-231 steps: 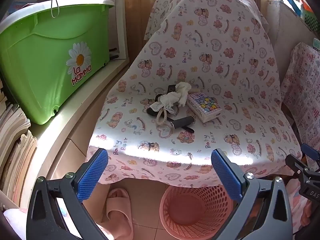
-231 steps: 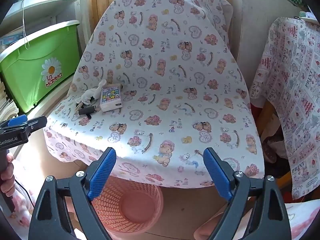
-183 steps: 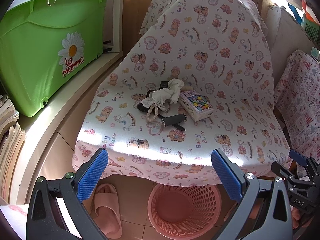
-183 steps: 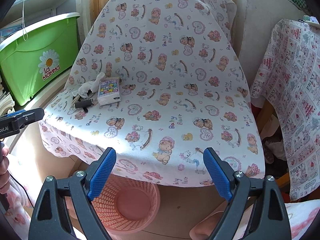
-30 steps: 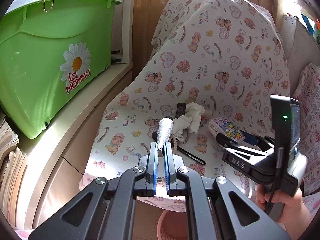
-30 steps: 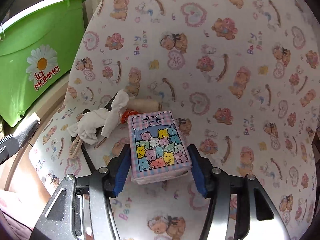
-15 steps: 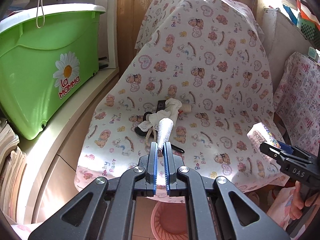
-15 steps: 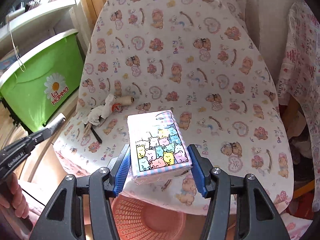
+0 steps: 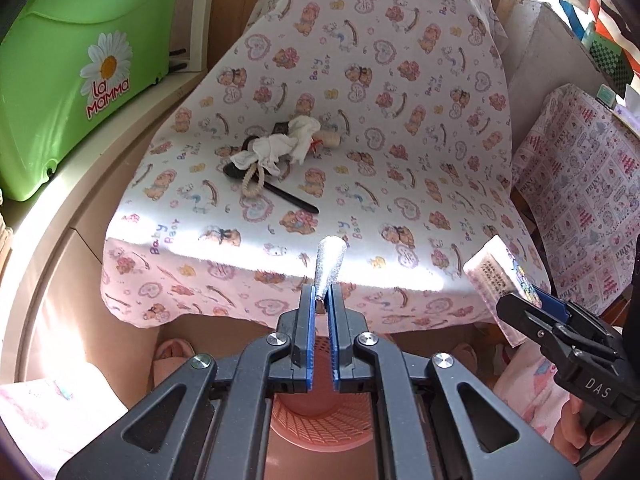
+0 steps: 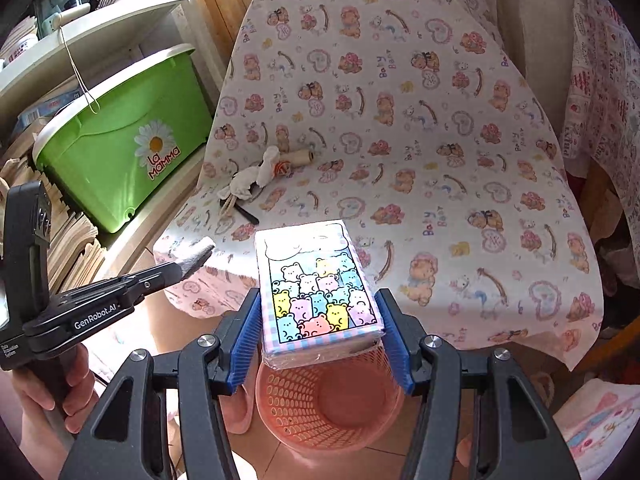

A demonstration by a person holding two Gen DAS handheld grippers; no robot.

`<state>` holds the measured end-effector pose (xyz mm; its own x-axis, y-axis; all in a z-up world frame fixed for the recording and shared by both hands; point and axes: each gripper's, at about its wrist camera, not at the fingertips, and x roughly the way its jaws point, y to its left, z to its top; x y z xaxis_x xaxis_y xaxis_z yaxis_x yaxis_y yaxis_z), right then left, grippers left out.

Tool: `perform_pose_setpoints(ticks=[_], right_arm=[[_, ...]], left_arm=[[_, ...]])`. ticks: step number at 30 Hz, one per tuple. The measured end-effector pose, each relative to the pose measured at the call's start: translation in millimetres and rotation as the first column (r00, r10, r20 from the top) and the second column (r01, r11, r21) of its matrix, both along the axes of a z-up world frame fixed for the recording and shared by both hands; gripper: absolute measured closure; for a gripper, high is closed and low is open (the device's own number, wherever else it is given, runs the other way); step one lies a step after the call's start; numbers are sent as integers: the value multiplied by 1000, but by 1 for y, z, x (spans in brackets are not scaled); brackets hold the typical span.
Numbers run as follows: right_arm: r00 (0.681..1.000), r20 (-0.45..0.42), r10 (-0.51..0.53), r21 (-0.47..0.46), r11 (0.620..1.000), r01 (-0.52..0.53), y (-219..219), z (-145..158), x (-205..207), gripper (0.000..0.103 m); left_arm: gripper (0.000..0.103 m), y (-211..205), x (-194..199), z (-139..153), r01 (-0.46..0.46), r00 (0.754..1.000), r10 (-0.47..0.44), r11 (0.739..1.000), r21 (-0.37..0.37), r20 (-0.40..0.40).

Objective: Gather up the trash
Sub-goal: 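Lower both tools over the pink basket and open them to drop the items, then raise both open tools back toward the chair seat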

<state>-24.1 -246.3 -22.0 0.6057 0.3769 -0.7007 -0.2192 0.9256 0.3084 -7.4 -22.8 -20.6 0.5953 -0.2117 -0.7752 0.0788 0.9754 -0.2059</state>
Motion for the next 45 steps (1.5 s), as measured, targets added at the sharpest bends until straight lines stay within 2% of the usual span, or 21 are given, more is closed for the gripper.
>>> perform_pose_setpoints(ticks=[4, 7, 12, 16, 21, 25, 26, 28, 32, 35, 36, 37, 39, 40, 43, 44, 45], right_arm=[[997, -68, 25, -17, 1000, -26, 6, -17, -4, 45], [989, -143, 49, -46, 997, -56, 15, -39, -2, 45], [962, -267, 62, -79, 993, -86, 31, -92, 10, 45], [941, -337, 35, -159, 983, -93, 37, -137, 22, 45], [922, -387, 23, -200, 974, -108, 43, -180, 26, 45], [912, -408, 38, -244, 958, -149, 52, -203, 25, 44], [910, -412, 41, -254, 954, -158, 56, -208, 26, 44], [906, -421, 44, -266, 949, -170, 57, -214, 24, 44], [902, -430, 37, -259, 952, -162, 54, -217, 25, 41], [913, -408, 24, -292, 944, -156, 52, -215, 25, 30], [920, -392, 16, -310, 939, -149, 53, -212, 25, 29], [925, -381, 12, -320, 936, -144, 53, -209, 25, 28], [931, -366, 6, -317, 939, -131, 55, -197, 23, 27], [935, -354, 2, -308, 944, -119, 53, -192, 23, 26], [956, -291, -20, -309, 948, -74, 48, -170, 18, 17], [964, -265, -28, -313, 948, -58, 46, -162, 18, 17], [970, -240, -31, -315, 948, -47, 46, -154, 17, 17]], left_arm=[[97, -8, -1, -17, 35, 996, -36, 999, -20, -83], [97, -15, 1, -36, 52, 985, -50, 999, 9, -164], [97, -25, 11, -79, 62, 948, -48, 997, 36, -316], [97, -24, 24, -109, 32, 914, -21, 999, 22, -406], [97, -22, 30, -140, 12, 879, 7, 999, 36, -476], [94, -24, 34, -155, -1, 859, 23, 999, 43, -512], [92, -25, 34, -157, -8, 856, 31, 999, 48, -515], [82, -24, 33, -156, -28, 851, 55, 998, 60, -522], [77, -21, 34, -148, -23, 862, 66, 996, 91, -503], [54, -21, 35, -129, -25, 892, 83, 991, 134, -444], [49, -21, 33, -121, -27, 904, 86, 989, 145, -419], [47, -21, 32, -115, -26, 917, 86, 987, 158, -389], [36, -23, 28, -99, -25, 939, 92, 979, 200, -331], [35, -22, 26, -89, -28, 950, 94, 975, 220, -297], [26, -22, 22, -62, -35, 975, 85, 972, 234, -205], [17, -21, 19, -52, -39, 983, 81, 971, 238, -167], [12, -20, 16, -42, -47, 989, 79, 969, 243, -124]])
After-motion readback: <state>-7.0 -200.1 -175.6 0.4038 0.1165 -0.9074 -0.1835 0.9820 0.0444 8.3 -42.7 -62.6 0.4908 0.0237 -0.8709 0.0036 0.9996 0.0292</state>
